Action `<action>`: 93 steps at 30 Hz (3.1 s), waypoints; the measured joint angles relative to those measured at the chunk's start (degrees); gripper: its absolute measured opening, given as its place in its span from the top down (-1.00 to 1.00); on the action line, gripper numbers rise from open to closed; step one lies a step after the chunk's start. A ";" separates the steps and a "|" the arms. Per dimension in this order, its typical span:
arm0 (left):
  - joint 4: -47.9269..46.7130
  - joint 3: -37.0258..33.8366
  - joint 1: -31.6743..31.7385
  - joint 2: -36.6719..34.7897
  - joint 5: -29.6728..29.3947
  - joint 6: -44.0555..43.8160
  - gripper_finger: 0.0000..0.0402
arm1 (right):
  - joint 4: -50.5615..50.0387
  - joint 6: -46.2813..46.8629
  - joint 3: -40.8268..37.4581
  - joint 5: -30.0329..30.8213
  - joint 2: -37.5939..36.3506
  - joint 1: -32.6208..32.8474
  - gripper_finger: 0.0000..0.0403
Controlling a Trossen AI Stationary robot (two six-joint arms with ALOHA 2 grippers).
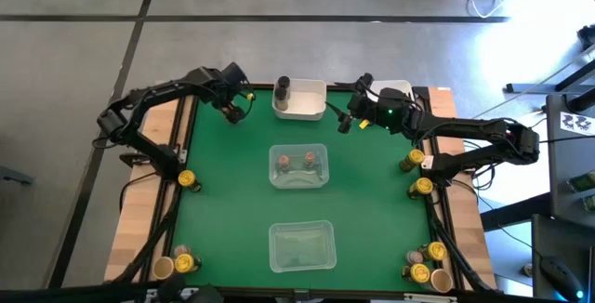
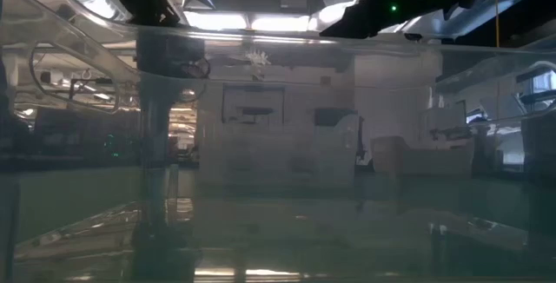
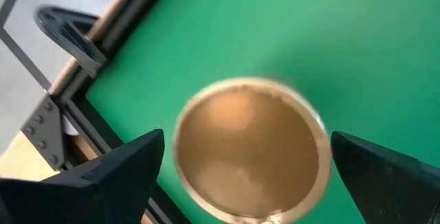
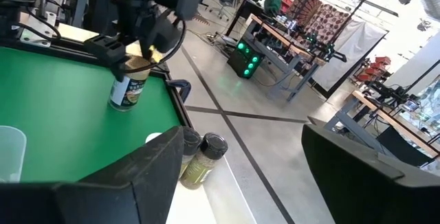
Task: Sort spices by type
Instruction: Put the top left brown seasoning bottle into the top right white bin
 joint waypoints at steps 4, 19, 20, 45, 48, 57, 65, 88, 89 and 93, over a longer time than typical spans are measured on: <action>0.48 -2.09 0.02 0.00 0.00 0.06 -0.92 | 0.00 0.00 0.00 0.02 0.00 0.02 -0.47; 5.24 -4.71 -3.54 -0.07 4.67 3.35 -0.14 | 0.39 -0.02 0.00 -0.02 0.00 0.02 -0.47; 5.15 -4.59 -4.44 -0.07 4.73 3.25 -0.11 | 0.41 -0.02 0.00 -0.02 0.00 0.00 -0.47; 14.88 -0.29 -15.09 0.24 9.10 -2.22 -0.03 | 2.51 1.92 0.00 -1.93 0.00 0.00 -0.47; 15.83 0.37 -16.01 1.34 11.39 -3.00 -0.03 | 2.54 1.92 0.00 -1.93 0.00 0.02 -0.47; 15.28 2.23 -17.55 5.09 11.06 -2.94 -0.04 | 1.92 1.92 0.00 -1.93 0.00 0.02 -0.47; 17.18 1.90 -17.95 5.19 10.90 3.21 -0.04 | 1.07 1.70 0.00 -1.94 0.00 0.02 -0.47; 26.63 1.36 -18.49 14.57 12.25 16.30 -0.05 | 2.63 1.53 0.00 -1.95 1.02 0.00 -0.47; 26.86 1.36 -18.49 14.62 12.24 16.30 -0.05 | 2.89 1.52 0.02 -1.95 1.12 0.01 -0.47; 27.27 1.32 -18.78 14.73 12.12 15.47 -0.12 | 2.75 1.51 0.02 -1.95 1.44 0.02 -0.47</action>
